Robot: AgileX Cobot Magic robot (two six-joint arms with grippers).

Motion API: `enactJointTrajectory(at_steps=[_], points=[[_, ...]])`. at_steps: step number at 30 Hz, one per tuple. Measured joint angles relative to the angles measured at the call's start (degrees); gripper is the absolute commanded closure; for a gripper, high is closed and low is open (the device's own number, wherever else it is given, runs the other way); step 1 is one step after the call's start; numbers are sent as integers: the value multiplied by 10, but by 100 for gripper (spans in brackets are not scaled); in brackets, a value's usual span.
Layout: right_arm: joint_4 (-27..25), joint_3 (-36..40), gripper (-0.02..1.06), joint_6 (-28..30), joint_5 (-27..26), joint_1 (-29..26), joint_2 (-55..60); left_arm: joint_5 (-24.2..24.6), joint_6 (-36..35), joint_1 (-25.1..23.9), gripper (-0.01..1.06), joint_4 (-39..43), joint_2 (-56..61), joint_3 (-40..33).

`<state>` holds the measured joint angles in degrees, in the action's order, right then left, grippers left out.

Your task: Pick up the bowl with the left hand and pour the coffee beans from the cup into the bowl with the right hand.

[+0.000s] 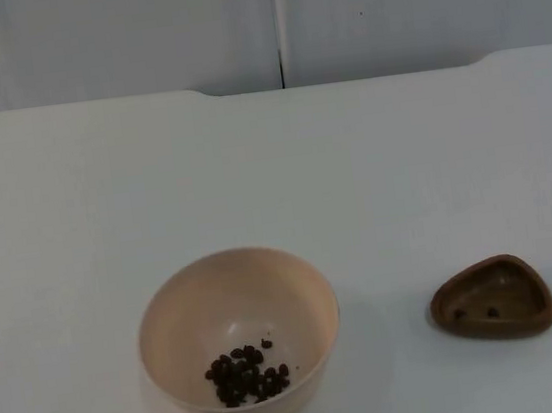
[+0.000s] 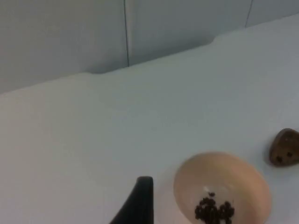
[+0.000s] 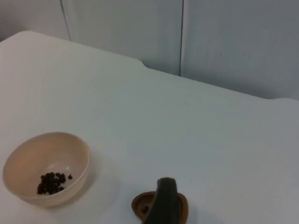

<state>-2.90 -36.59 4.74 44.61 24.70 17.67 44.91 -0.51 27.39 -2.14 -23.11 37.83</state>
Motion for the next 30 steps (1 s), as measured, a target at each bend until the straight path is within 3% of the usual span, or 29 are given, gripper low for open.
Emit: enactJointTrajectory(at_steps=[15,30], points=[[-31,3,36,30,44,0,-89,124,5,0,14,15,183,-31],[-31,11,36,32,80,0,-161,156,5,0,14,28,229,-82]])
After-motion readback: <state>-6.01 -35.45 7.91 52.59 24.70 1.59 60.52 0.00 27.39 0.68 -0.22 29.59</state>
